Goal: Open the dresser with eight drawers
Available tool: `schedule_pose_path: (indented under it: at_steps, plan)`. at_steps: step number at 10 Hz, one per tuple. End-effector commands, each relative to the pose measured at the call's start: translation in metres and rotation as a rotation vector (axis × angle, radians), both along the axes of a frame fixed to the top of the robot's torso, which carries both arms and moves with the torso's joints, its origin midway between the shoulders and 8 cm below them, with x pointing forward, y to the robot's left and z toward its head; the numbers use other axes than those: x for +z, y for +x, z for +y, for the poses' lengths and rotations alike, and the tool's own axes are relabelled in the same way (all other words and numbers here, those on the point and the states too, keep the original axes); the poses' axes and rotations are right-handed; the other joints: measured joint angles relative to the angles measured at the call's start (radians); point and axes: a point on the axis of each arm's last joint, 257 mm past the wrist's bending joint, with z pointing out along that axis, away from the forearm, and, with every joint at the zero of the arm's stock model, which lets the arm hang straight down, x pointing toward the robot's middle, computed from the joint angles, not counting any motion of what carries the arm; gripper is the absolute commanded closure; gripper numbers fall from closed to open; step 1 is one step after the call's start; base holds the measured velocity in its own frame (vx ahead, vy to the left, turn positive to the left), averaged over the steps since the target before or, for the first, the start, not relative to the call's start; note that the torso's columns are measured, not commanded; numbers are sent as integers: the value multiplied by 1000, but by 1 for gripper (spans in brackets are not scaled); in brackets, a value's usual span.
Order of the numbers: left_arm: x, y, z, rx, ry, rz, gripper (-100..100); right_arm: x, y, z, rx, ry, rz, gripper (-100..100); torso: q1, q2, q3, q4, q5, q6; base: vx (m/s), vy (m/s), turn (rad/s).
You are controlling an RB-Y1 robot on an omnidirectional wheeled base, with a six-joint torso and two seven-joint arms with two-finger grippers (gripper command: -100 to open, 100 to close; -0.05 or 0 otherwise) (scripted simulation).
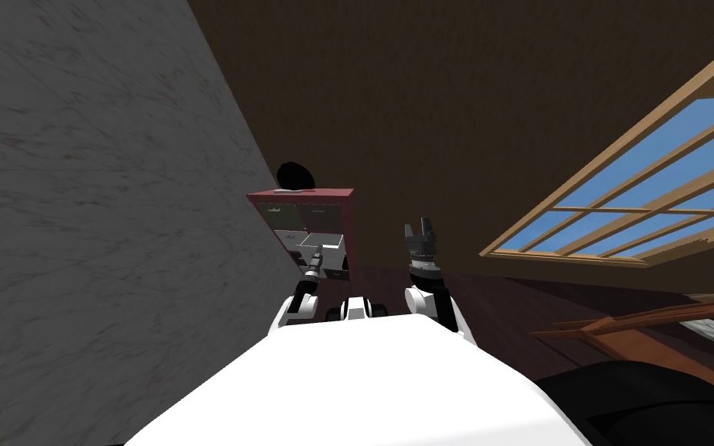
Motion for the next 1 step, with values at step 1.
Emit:
schedule_pose_path:
  at_steps: [1]
  plan:
    - [0,0,0,0,0,1,0,0,0,0,0,0,0,0,0,0,0,0,0,0,0,0,0]
